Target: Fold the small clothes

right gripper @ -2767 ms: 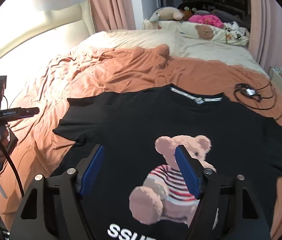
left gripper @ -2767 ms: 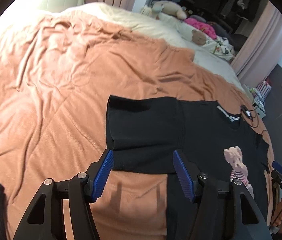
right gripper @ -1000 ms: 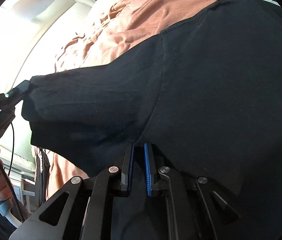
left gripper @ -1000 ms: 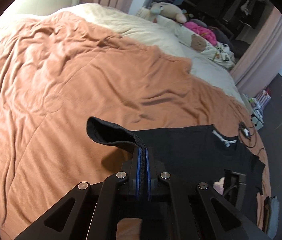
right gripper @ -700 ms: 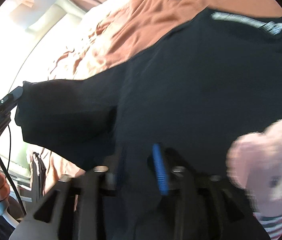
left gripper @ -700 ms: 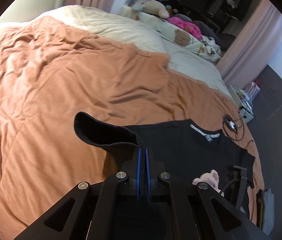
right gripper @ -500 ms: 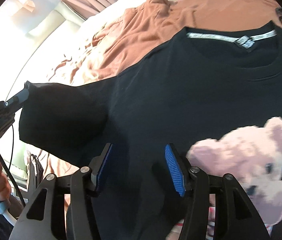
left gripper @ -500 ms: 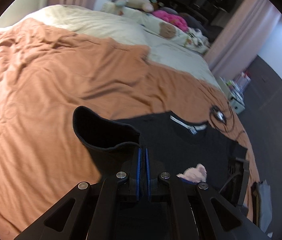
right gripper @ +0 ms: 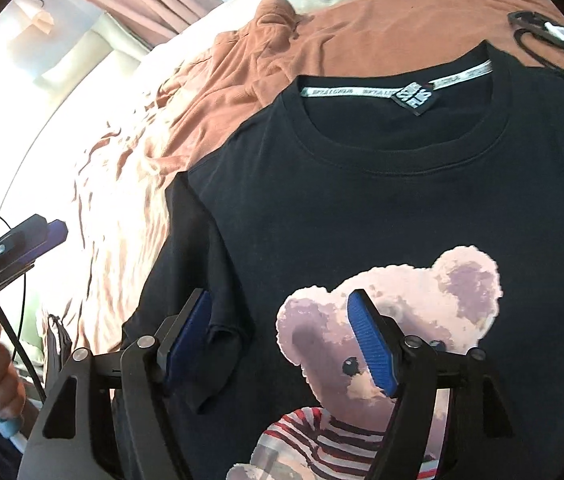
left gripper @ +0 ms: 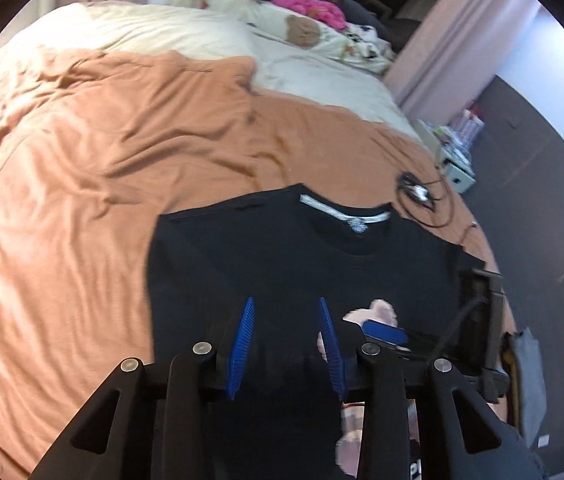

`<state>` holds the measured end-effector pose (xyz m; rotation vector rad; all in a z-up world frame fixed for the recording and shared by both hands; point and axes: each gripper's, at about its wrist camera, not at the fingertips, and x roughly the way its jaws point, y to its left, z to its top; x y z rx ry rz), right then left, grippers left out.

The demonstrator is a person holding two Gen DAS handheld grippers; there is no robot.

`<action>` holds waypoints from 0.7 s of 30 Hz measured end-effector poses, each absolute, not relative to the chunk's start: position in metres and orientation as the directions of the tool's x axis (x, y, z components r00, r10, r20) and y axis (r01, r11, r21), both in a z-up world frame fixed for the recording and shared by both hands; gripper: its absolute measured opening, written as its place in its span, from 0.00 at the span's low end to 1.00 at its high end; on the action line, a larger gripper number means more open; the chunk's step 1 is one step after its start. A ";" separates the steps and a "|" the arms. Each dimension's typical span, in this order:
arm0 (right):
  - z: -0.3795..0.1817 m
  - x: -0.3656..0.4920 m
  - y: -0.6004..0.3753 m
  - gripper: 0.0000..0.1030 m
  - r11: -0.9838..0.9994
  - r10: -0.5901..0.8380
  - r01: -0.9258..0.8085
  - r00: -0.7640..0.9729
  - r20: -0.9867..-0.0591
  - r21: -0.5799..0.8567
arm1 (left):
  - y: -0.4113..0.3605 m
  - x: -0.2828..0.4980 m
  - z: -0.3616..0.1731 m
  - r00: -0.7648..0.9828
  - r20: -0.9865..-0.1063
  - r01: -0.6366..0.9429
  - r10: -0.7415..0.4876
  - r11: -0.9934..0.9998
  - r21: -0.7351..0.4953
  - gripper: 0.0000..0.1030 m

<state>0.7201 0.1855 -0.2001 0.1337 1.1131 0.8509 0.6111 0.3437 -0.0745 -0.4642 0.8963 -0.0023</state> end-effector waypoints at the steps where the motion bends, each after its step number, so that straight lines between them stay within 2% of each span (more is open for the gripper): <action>1: -0.201 0.720 0.184 0.67 0.681 0.661 -0.541 0.166 -0.731 0.493 | 0.349 0.610 -0.078 0.626 -0.761 -0.209 -0.169 0.904 -0.373 0.35; 4: -0.208 0.718 0.190 0.67 0.662 0.661 -0.578 0.149 -0.736 0.477 | 0.364 0.608 -0.093 0.600 -0.794 -0.280 -0.097 0.904 -0.322 0.35; 8: -0.209 0.707 0.208 0.67 0.631 0.648 -0.650 0.142 -0.748 0.423 | 0.386 0.598 -0.114 0.580 -0.811 -0.349 -0.074 0.878 -0.329 0.35; 13: -0.198 0.687 0.225 0.67 0.581 0.651 -0.732 0.156 -0.743 0.355 | 0.397 0.581 -0.134 0.553 -0.829 -0.366 -0.082 0.870 -0.330 0.35; 21: -0.212 0.683 0.251 0.67 0.552 0.647 -0.744 0.098 -0.756 0.376 | 0.401 0.558 -0.162 0.516 -0.849 -0.372 -0.113 0.863 -0.341 0.35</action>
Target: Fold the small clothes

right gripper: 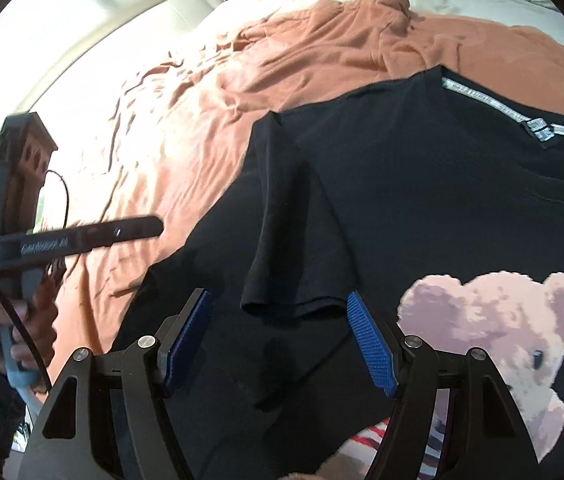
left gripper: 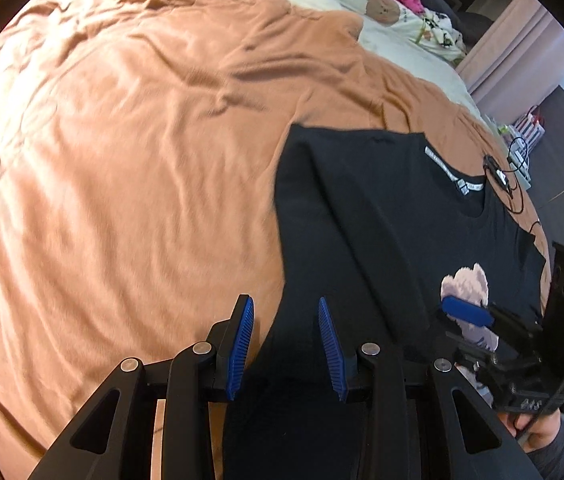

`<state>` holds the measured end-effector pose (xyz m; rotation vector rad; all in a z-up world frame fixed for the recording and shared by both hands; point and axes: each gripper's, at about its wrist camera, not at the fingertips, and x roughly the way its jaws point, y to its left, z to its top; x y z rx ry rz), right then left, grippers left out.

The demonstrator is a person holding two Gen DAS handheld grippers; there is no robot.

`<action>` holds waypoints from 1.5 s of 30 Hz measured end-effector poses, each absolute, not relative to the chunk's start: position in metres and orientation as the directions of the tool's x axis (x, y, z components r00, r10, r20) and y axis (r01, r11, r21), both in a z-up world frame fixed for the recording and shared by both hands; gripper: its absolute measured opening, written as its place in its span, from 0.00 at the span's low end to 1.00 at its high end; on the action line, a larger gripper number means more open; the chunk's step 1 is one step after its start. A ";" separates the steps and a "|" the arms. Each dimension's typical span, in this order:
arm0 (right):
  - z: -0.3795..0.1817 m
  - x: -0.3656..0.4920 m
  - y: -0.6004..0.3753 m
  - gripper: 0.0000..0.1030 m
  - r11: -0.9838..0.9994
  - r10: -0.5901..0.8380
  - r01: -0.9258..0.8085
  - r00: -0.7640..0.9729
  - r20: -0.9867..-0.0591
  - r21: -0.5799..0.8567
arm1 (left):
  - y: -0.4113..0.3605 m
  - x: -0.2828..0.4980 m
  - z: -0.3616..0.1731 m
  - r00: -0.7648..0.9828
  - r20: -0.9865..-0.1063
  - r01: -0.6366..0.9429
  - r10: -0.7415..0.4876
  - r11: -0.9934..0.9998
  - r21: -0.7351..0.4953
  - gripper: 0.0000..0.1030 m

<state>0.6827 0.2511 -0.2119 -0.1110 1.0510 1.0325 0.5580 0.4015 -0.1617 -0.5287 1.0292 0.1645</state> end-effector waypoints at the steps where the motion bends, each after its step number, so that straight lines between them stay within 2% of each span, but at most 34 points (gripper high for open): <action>1: -0.215 0.686 0.256 0.61 0.553 0.652 -0.736 0.089 -0.753 0.391 | 0.402 0.556 -0.166 0.509 -0.853 -0.374 -0.115 0.863 -0.340 0.35; 3: -0.219 0.691 0.260 0.33 0.556 0.655 -0.718 0.070 -0.752 0.418 | 0.402 0.554 -0.173 0.497 -0.858 -0.372 -0.128 0.862 -0.344 0.35; 4: -0.222 0.696 0.263 0.11 0.567 0.647 -0.705 0.061 -0.760 0.426 | 0.402 0.552 -0.177 0.491 -0.861 -0.370 -0.135 0.862 -0.346 0.35; 11: -0.198 0.718 0.253 0.01 0.603 0.652 -0.695 0.147 -0.743 0.392 | 0.400 0.543 -0.192 0.476 -0.860 -0.348 -0.181 0.860 -0.374 0.35; 17: -0.185 0.739 0.242 0.01 0.673 0.616 -0.656 0.242 -0.750 0.341 | 0.400 0.544 -0.196 0.481 -0.859 -0.339 -0.174 0.867 -0.366 0.36; 18: -0.185 0.742 0.241 0.01 0.681 0.612 -0.649 0.250 -0.750 0.340 | 0.399 0.545 -0.197 0.477 -0.862 -0.337 -0.172 0.870 -0.361 0.34; 21: -0.182 0.748 0.237 0.00 0.716 0.585 -0.628 0.298 -0.754 0.307 | 0.399 0.545 -0.196 0.476 -0.863 -0.322 -0.168 0.880 -0.350 0.16; 30: -0.191 0.744 0.232 0.00 0.775 0.509 -0.584 0.351 -0.786 0.240 | 0.403 0.547 -0.188 0.457 -0.874 -0.321 -0.168 0.885 -0.338 0.11; 34: -0.191 0.745 0.231 0.02 0.790 0.486 -0.559 0.324 -0.811 0.250 | 0.409 0.542 -0.183 0.476 -0.861 -0.330 -0.178 0.871 -0.363 0.14; 36: -0.184 0.743 0.227 0.23 0.787 0.491 -0.566 0.334 -0.805 0.245 | 0.410 0.539 -0.179 0.490 -0.854 -0.329 -0.175 0.870 -0.367 0.15; 37: -0.181 0.740 0.224 0.54 0.778 0.510 -0.572 0.331 -0.794 0.261 | 0.412 0.537 -0.178 0.496 -0.851 -0.334 -0.173 0.867 -0.371 0.18; 38: -0.177 0.740 0.219 0.70 0.773 0.525 -0.573 0.335 -0.782 0.273 | 0.415 0.535 -0.177 0.503 -0.847 -0.341 -0.170 0.862 -0.375 0.20; 40: -0.171 0.734 0.210 0.70 0.769 0.542 -0.575 0.355 -0.762 0.279 | 0.417 0.531 -0.176 0.509 -0.846 -0.354 -0.156 0.859 -0.371 0.27; 45: -0.179 0.716 0.195 0.70 0.730 0.597 -0.566 0.258 -0.759 0.383 | 0.413 0.519 -0.174 0.510 -0.847 -0.363 -0.149 0.856 -0.369 0.27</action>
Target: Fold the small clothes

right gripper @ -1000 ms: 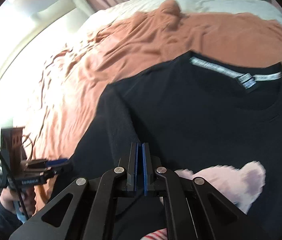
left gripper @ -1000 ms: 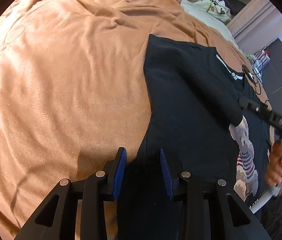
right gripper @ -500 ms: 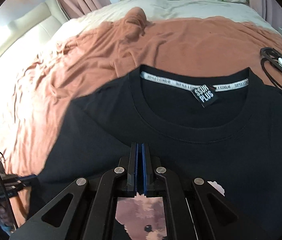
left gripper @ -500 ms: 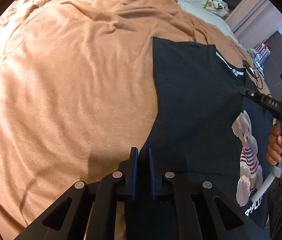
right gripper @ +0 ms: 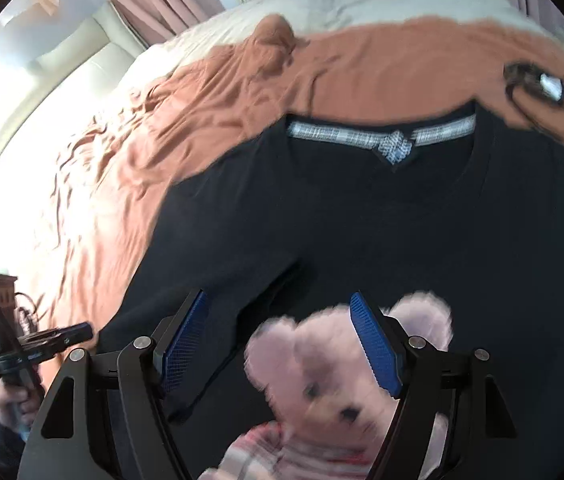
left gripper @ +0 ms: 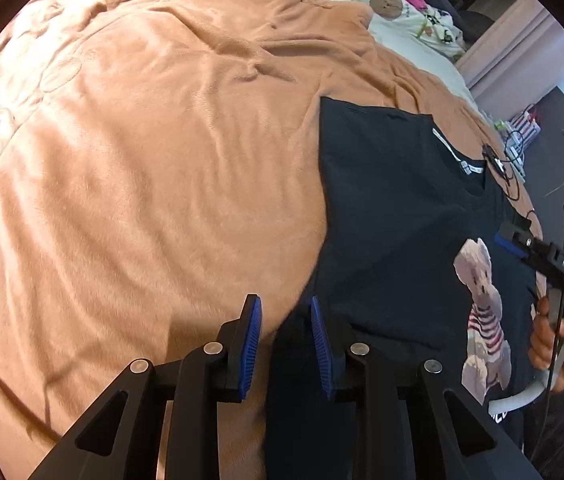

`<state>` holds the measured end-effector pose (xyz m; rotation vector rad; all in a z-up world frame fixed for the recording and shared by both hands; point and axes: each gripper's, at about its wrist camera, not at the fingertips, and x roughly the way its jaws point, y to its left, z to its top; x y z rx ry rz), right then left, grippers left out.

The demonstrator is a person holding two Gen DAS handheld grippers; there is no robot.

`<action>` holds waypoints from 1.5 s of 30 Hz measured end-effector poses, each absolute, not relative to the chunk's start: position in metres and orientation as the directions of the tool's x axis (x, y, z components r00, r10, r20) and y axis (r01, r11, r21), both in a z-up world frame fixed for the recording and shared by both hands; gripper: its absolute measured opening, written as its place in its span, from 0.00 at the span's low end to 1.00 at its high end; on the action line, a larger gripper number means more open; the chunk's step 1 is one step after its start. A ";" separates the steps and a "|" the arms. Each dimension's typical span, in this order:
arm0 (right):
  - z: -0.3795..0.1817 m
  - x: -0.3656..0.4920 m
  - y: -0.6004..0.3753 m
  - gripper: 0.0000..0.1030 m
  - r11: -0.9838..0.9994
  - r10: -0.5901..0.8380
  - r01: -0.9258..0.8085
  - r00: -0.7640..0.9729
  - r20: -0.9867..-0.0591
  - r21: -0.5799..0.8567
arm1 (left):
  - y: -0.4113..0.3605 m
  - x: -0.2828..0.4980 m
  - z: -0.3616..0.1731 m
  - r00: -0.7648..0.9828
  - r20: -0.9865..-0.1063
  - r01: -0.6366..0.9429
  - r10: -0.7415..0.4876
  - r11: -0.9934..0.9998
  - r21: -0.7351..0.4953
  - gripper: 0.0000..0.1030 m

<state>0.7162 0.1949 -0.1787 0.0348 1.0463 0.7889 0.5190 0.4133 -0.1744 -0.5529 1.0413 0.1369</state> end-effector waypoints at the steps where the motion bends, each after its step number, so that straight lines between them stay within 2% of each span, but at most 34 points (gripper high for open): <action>1: -0.181 0.710 0.195 0.69 0.727 0.597 -0.566 0.242 -0.765 0.389 | 0.412 0.517 -0.174 0.511 -0.848 -0.365 -0.143 0.857 -0.365 0.27; 5: -0.190 0.687 0.199 0.52 0.685 0.633 -0.562 0.145 -0.761 0.463 | 0.406 0.507 -0.174 0.516 -0.846 -0.377 -0.138 0.850 -0.369 0.28; 13: -0.212 0.659 0.225 0.47 0.651 0.645 -0.537 0.018 -0.764 0.536 | 0.399 0.491 -0.173 0.518 -0.845 -0.387 -0.128 0.847 -0.365 0.28; 15: -0.218 0.657 0.232 0.36 0.656 0.636 -0.526 -0.001 -0.772 0.541 | 0.398 0.487 -0.171 0.519 -0.846 -0.387 -0.125 0.848 -0.362 0.28; 16: -0.221 0.656 0.237 0.24 0.666 0.621 -0.522 -0.007 -0.784 0.532 | 0.397 0.486 -0.170 0.517 -0.847 -0.388 -0.124 0.848 -0.361 0.28; 17: -0.222 0.654 0.241 0.04 0.674 0.610 -0.521 -0.007 -0.792 0.524 | 0.396 0.485 -0.169 0.516 -0.848 -0.388 -0.124 0.848 -0.360 0.28; 19: -0.220 0.655 0.243 0.02 0.688 0.598 -0.523 0.016 -0.802 0.503 | 0.392 0.482 -0.166 0.517 -0.847 -0.385 -0.123 0.850 -0.359 0.28; 24: -0.183 0.640 0.237 0.01 0.667 0.617 -0.580 0.077 -0.783 0.468 | 0.386 0.479 -0.153 0.526 -0.843 -0.371 -0.114 0.861 -0.348 0.28; 32: -0.176 0.623 0.230 0.03 0.703 0.516 -0.601 0.064 -0.854 0.380 | 0.383 0.486 -0.145 0.539 -0.836 -0.373 -0.104 0.860 -0.348 0.28; 33: -0.174 0.624 0.227 0.05 0.705 0.518 -0.599 0.069 -0.852 0.380 | 0.381 0.489 -0.145 0.540 -0.835 -0.369 -0.106 0.862 -0.348 0.28; 34: -0.174 0.629 0.220 0.14 0.707 0.523 -0.592 0.070 -0.850 0.387 | 0.380 0.491 -0.145 0.541 -0.834 -0.367 -0.106 0.863 -0.348 0.28; 35: -0.173 0.629 0.212 0.29 0.709 0.528 -0.586 0.071 -0.846 0.393 | 0.379 0.493 -0.144 0.542 -0.834 -0.364 -0.107 0.864 -0.347 0.28; 37: -0.171 0.634 0.194 0.46 0.716 0.542 -0.571 0.092 -0.835 0.401 | 0.376 0.500 -0.145 0.542 -0.834 -0.357 -0.105 0.869 -0.342 0.28; 45: -0.159 0.664 0.106 0.48 0.780 0.536 -0.496 0.216 -0.816 0.381 | 0.357 0.522 -0.152 0.540 -0.834 -0.340 -0.119 0.875 -0.345 0.28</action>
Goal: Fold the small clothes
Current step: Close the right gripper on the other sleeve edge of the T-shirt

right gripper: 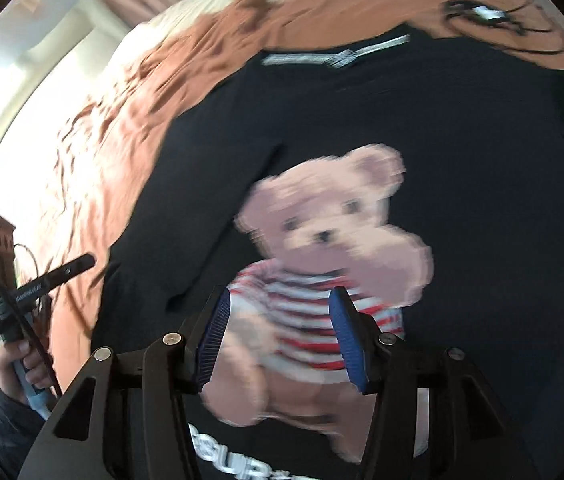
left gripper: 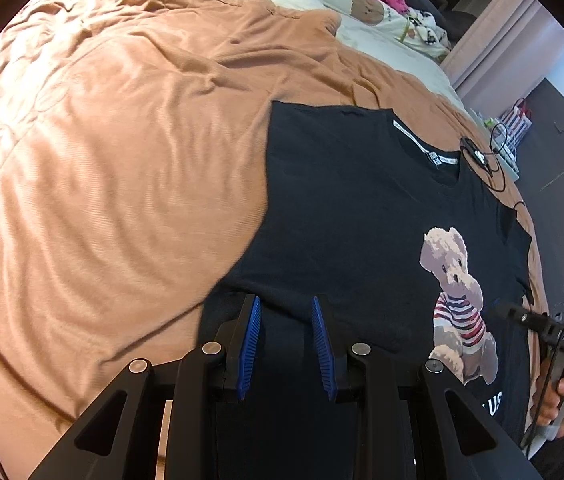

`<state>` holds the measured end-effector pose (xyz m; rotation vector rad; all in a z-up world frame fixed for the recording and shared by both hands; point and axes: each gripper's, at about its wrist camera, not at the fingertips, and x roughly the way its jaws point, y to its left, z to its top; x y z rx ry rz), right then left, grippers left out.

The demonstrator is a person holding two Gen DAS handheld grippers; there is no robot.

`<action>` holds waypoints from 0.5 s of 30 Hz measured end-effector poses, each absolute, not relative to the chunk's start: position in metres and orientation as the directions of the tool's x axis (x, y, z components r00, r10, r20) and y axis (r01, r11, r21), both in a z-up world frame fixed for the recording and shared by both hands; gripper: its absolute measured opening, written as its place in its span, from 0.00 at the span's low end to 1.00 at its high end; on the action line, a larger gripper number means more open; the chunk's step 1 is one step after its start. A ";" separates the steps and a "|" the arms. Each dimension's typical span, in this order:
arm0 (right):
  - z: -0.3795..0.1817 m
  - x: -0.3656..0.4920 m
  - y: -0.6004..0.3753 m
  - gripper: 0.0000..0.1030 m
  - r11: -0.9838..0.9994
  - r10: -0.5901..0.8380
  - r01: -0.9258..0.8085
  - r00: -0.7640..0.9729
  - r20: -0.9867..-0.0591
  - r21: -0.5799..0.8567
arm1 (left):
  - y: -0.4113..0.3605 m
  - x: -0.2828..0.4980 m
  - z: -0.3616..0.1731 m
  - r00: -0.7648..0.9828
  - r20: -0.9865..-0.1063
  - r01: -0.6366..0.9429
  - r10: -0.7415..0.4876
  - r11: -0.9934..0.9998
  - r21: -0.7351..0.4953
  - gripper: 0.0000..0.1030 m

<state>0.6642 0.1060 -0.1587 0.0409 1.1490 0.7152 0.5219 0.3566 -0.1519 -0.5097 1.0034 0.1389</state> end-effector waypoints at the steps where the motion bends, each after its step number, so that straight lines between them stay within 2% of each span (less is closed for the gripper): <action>1: -0.156 0.669 0.093 0.48 0.794 0.525 -0.485 0.241 -0.816 0.367 | 0.353 0.524 -0.152 0.538 -0.834 -0.334 -0.119 0.878 -0.341 0.28; 2: -0.154 0.673 0.083 0.48 0.801 0.521 -0.475 0.254 -0.815 0.363 | 0.347 0.527 -0.151 0.536 -0.836 -0.325 -0.119 0.885 -0.335 0.28; 4: -0.150 0.680 0.060 0.48 0.818 0.513 -0.446 0.279 -0.812 0.364 | 0.340 0.531 -0.150 0.535 -0.837 -0.317 -0.117 0.890 -0.328 0.43; 6: -0.146 0.689 0.032 0.48 0.835 0.500 -0.418 0.308 -0.809 0.357 | 0.330 0.537 -0.146 0.546 -0.830 -0.303 -0.113 0.898 -0.321 0.50; 15: -0.124 0.717 -0.100 0.48 0.924 0.377 -0.247 0.456 -0.806 0.292 | 0.266 0.581 -0.126 0.539 -0.829 -0.185 -0.146 0.940 -0.286 0.51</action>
